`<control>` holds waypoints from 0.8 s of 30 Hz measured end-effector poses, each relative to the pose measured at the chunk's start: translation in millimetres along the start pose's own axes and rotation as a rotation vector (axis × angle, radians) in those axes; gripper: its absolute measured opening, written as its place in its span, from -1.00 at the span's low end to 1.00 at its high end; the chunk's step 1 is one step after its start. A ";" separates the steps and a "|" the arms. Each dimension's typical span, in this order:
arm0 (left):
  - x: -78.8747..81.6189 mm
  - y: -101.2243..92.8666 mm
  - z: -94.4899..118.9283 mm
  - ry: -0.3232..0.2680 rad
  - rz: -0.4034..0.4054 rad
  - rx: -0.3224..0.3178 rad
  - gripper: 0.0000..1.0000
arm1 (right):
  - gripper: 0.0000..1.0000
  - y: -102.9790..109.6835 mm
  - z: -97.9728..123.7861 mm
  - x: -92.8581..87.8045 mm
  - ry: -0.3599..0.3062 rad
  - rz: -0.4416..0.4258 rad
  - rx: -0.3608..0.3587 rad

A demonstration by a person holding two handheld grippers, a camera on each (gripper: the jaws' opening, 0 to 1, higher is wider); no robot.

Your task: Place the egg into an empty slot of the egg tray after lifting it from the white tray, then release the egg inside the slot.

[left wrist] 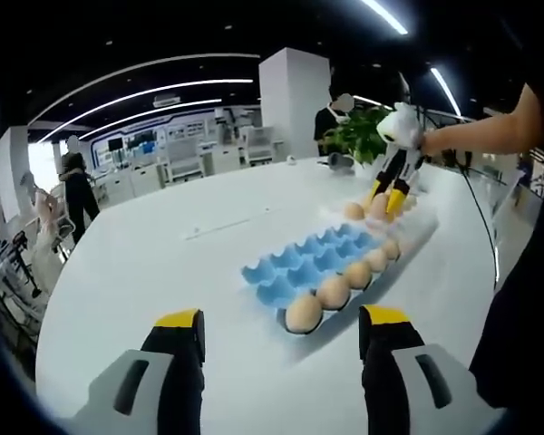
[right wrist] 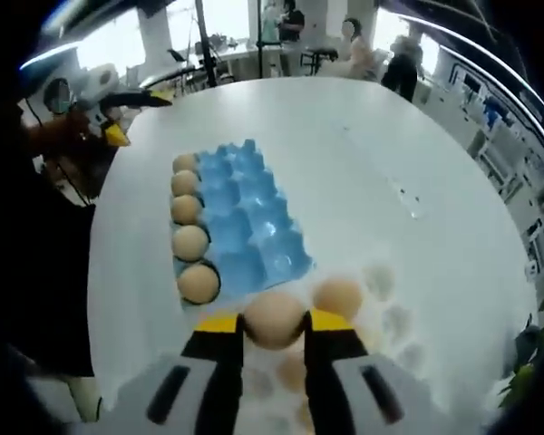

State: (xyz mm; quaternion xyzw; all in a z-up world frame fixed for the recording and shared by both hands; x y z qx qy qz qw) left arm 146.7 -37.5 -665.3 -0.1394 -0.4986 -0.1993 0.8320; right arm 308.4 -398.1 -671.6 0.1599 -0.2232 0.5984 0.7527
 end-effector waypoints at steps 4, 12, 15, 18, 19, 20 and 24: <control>-1.4 1.3 0.4 0.003 0.004 0.002 0.40 | -0.50 3.6 -3.7 5.8 -0.002 0.015 0.010; -2.2 4.1 0.3 0.001 0.006 0.007 0.39 | -0.50 9.1 -12.3 26.2 -0.028 0.050 0.035; -2.6 5.1 0.4 -0.001 0.009 0.007 0.39 | -0.50 11.9 -15.5 33.3 -0.033 0.069 0.045; -4.0 6.7 0.3 0.000 0.011 0.010 0.39 | -0.50 13.3 -18.3 40.2 -0.043 0.074 0.056; -4.3 6.9 0.2 -0.001 0.012 0.009 0.39 | -0.50 14.0 -19.2 42.3 -0.047 0.077 0.057; -4.7 7.2 0.2 -0.002 0.012 0.009 0.39 | -0.50 14.2 -19.8 43.5 -0.050 0.078 0.058; -5.9 8.7 0.2 0.000 0.013 0.010 0.39 | -0.50 17.8 -25.0 53.6 -0.058 0.093 0.070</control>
Point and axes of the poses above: the point that each gripper's makers call its tool centre point, and the gripper's own axes: z roughly backward along the fingers, y roughly to its left, x roughly out of its top, the point moved 9 cm from there along z, roughly backward along the fingers, and after that the axes turned 4 degrees about z, right-handed, at the moved point
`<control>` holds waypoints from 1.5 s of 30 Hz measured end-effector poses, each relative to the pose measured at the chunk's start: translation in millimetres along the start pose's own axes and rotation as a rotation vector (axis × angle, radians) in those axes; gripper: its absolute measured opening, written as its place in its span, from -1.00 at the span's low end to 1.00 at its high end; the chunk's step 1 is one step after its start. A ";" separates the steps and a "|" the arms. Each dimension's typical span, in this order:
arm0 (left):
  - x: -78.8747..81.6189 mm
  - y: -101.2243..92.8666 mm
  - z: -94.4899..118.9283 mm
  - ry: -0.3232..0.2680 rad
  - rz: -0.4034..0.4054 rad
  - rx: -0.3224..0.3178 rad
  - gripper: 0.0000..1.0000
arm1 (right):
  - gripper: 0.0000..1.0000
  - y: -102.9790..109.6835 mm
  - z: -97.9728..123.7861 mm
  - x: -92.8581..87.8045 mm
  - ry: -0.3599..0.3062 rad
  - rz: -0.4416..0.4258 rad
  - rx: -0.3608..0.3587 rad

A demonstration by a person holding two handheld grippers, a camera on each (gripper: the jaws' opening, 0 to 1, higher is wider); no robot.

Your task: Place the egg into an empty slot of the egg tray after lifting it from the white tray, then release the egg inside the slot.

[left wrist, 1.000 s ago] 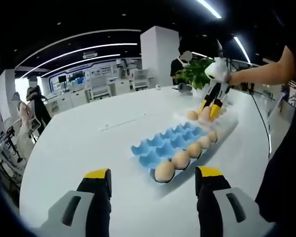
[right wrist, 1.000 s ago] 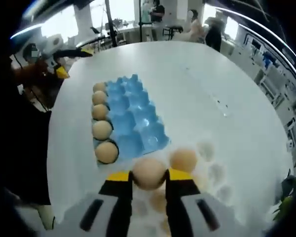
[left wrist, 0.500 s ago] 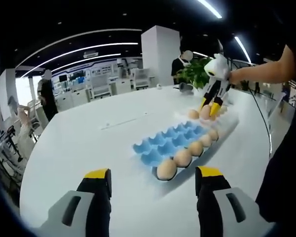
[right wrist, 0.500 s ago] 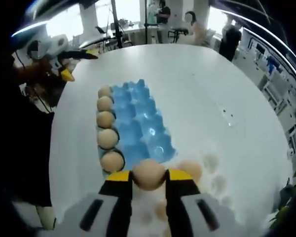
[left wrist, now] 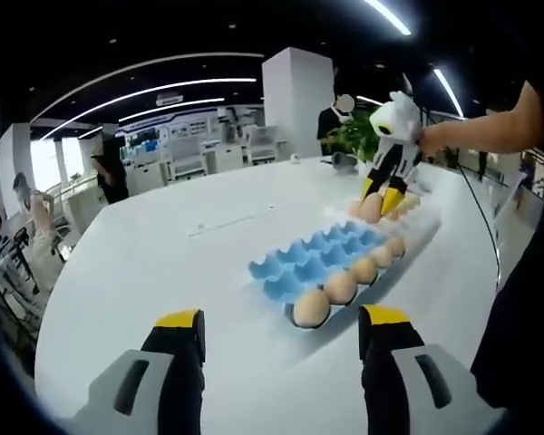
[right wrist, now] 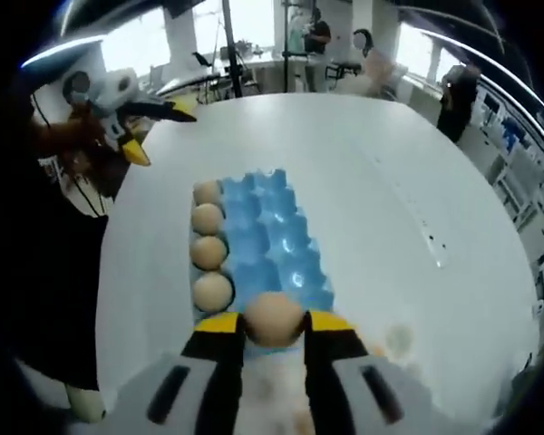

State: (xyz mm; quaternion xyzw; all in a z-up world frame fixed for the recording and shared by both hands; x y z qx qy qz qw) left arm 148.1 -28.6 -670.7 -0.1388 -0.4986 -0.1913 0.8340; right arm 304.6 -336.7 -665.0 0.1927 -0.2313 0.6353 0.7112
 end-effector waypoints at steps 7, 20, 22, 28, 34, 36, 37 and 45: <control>0.1 2.0 -0.4 -0.003 0.002 -0.001 0.39 | -0.50 2.9 -8.9 15.4 -0.018 0.017 0.023; -1.9 4.7 0.9 0.000 0.000 0.000 0.39 | -0.50 11.3 -30.9 45.9 -0.040 0.076 0.068; -2.0 5.1 1.3 0.001 -0.003 0.002 0.39 | -0.50 12.4 -35.2 51.7 -0.045 0.088 0.077; -3.2 6.7 2.2 0.004 0.001 0.003 0.38 | -0.50 15.4 -46.9 66.6 -0.052 0.114 0.103; -4.8 7.3 3.0 0.004 0.008 0.004 0.39 | -0.50 20.2 -59.3 81.9 -0.064 0.142 0.132; -5.5 7.6 3.4 0.004 0.010 0.004 0.38 | -0.50 21.1 -63.5 86.1 -0.067 0.146 0.142; -5.6 7.7 3.6 0.003 0.013 0.003 0.38 | -0.50 21.6 -65.0 87.9 -0.070 0.149 0.145; -6.5 9.9 3.0 0.001 0.020 0.008 0.38 | -0.50 24.2 -78.2 99.8 -0.072 0.167 0.172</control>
Point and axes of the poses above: the point that each gripper's makers call its tool centre point, and the gripper's own axes: z roughly backward along the fingers, y roughly to its left, x roughly out of its top, the point moved 9 cm from there along z, roughly backward along the fingers, and after that the axes turned 4 degrees about z, right-handed, at the moved point
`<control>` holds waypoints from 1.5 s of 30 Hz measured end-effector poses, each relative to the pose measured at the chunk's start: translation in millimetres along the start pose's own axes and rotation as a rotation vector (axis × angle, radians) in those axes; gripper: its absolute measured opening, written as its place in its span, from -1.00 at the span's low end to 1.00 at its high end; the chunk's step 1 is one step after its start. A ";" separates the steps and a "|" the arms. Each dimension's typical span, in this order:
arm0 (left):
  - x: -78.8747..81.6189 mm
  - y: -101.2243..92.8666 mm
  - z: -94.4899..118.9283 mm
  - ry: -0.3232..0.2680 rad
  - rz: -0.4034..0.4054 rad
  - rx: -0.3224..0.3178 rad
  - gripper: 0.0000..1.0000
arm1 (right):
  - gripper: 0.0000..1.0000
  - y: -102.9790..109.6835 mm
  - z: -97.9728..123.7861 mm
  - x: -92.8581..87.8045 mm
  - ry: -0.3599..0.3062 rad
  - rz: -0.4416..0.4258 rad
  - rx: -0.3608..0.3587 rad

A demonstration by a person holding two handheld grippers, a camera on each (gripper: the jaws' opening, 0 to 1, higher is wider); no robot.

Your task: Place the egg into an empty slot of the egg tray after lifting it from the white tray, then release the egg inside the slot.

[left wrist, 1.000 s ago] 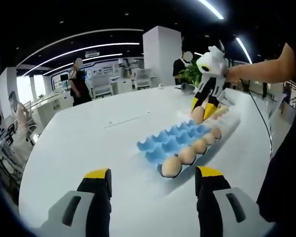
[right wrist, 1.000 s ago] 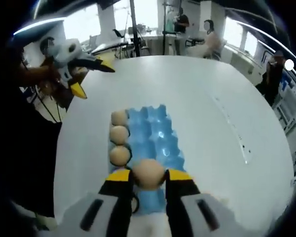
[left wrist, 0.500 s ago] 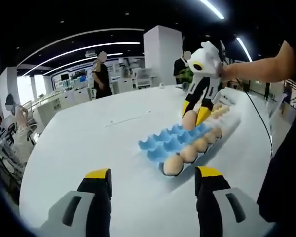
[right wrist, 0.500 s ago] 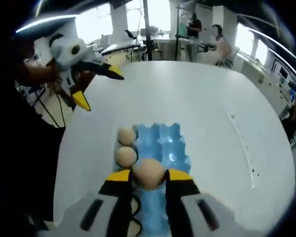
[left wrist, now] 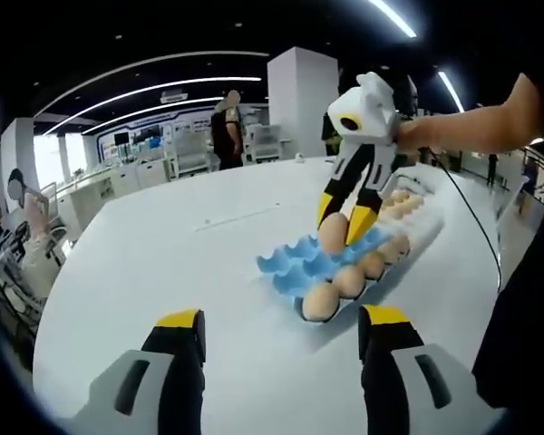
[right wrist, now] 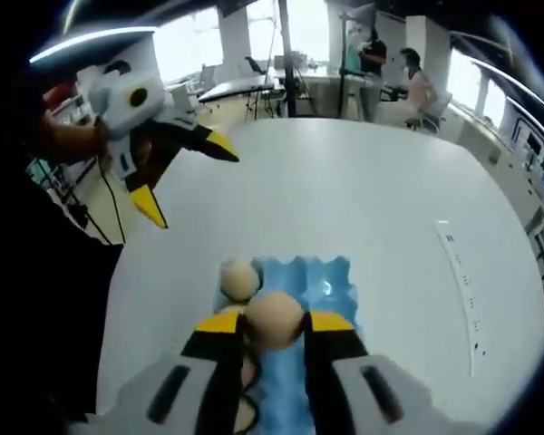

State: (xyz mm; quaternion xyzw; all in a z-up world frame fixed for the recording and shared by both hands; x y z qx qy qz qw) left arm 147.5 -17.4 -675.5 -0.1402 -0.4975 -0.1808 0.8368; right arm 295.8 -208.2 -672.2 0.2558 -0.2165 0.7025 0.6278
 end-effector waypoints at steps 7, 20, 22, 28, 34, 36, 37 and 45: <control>0.0 1.9 -0.4 0.002 -0.004 -0.003 0.38 | -0.50 -2.6 -9.5 9.7 -0.006 0.014 0.013; -0.3 5.8 0.6 0.001 0.002 0.000 0.38 | -0.50 -12.0 -34.4 17.0 0.007 0.024 0.031; -0.4 7.2 0.7 0.001 0.002 0.005 0.38 | -0.50 -13.4 -37.9 17.2 0.005 0.023 0.031; -1.3 9.1 0.0 0.005 0.004 0.009 0.38 | -0.50 -15.8 -48.6 17.0 0.017 0.027 0.042; -3.5 9.5 -1.3 0.014 0.007 0.006 0.37 | -0.50 -16.9 -55.5 16.0 0.036 0.039 0.046; -3.4 9.5 -1.7 0.013 0.010 0.003 0.37 | -0.50 -17.7 -57.7 15.5 0.042 0.035 0.052; -3.1 9.6 -2.0 0.013 0.009 0.004 0.37 | -0.50 -17.9 -59.5 15.0 0.044 0.041 0.048; -2.8 10.3 -3.3 0.017 0.004 0.001 0.37 | -0.49 -18.1 -68.1 14.1 0.068 0.063 0.054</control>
Point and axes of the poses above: the point that each gripper's makers call its tool centre point, and the gripper's own axes: z roughly backward along the fingers, y roughly to its left, x roughly out of its top, the point moved 9 cm from there along z, roughly backward along the fingers, and after that the axes turned 4 degrees about z, right-handed, at the moved point
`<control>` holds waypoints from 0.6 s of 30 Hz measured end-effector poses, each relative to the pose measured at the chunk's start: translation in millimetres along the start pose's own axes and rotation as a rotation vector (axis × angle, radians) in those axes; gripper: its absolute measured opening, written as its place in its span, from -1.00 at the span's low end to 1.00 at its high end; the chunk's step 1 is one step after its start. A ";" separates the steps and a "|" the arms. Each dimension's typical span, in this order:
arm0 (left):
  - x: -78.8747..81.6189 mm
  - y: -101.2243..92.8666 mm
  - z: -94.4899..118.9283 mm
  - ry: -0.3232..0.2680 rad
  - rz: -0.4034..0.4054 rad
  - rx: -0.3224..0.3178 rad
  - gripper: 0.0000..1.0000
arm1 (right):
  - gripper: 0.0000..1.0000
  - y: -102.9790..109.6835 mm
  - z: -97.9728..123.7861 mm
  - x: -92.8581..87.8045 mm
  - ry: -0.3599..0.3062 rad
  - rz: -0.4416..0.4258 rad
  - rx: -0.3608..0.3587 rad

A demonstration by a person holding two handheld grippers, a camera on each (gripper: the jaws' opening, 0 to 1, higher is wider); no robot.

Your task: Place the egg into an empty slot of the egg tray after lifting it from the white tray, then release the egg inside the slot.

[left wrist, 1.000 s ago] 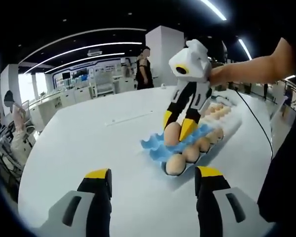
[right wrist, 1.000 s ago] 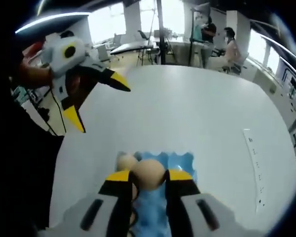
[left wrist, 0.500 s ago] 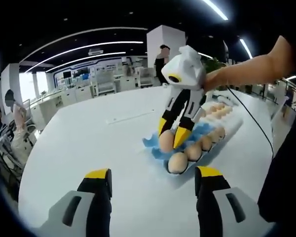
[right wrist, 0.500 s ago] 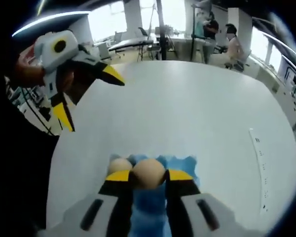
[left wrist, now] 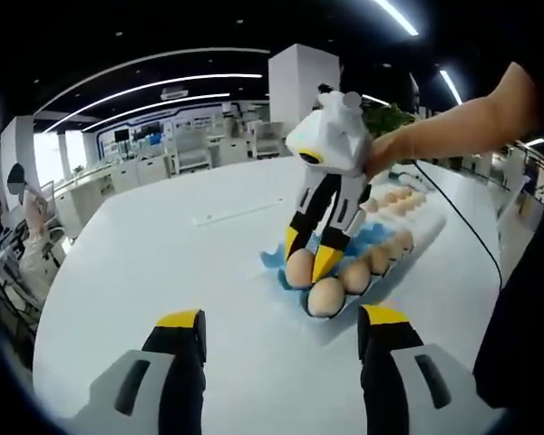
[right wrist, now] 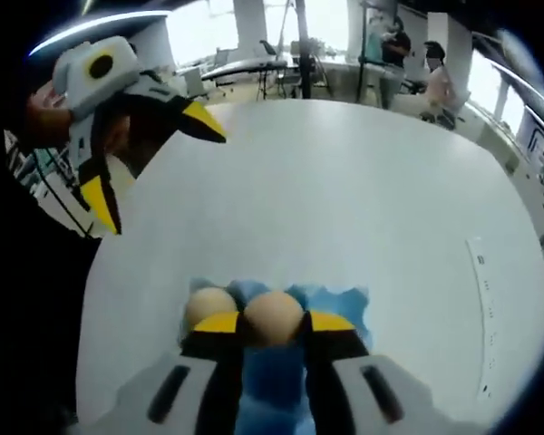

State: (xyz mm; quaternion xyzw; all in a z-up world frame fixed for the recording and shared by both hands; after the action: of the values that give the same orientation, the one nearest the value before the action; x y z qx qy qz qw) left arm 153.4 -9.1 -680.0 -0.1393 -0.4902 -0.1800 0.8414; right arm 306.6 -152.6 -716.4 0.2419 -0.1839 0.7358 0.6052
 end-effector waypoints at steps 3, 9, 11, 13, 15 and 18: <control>-0.3 0.2 0.0 0.002 0.001 -0.001 0.37 | -0.49 0.0 -3.8 0.2 0.015 0.016 0.001; -3.5 2.3 0.6 0.011 -0.003 0.005 0.37 | -0.49 -2.7 -7.9 1.2 0.028 0.009 0.011; -4.1 2.4 0.7 0.012 0.001 0.003 0.37 | -0.48 -2.7 -7.2 -0.3 0.020 0.015 0.015; -4.7 2.8 0.5 0.014 -0.003 0.005 0.37 | -0.47 -4.9 -6.8 -1.9 0.012 -0.008 0.020; -5.0 2.7 -0.1 0.017 -0.002 0.002 0.37 | -0.46 -3.9 -6.7 -2.3 0.008 -0.009 0.021; -4.1 2.1 -1.1 0.017 -0.005 -0.001 0.37 | -0.46 -3.7 -6.9 -1.8 0.009 -0.003 0.021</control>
State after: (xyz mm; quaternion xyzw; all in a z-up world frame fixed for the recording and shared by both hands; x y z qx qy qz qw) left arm 153.3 -7.0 -684.3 -0.1370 -0.4834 -0.1837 0.8449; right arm 309.6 -149.4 -723.2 0.2452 -0.1730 0.7380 0.6044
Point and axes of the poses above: the point that each gripper's makers call its tool centre point, and the gripper's own axes: z roughly backward along the fingers, y roughly to its left, x roughly out of its top, the point moved 9 cm from there along z, roughly backward along the fingers, and after that the axes turned 4 degrees about z, right-handed, at the moved point
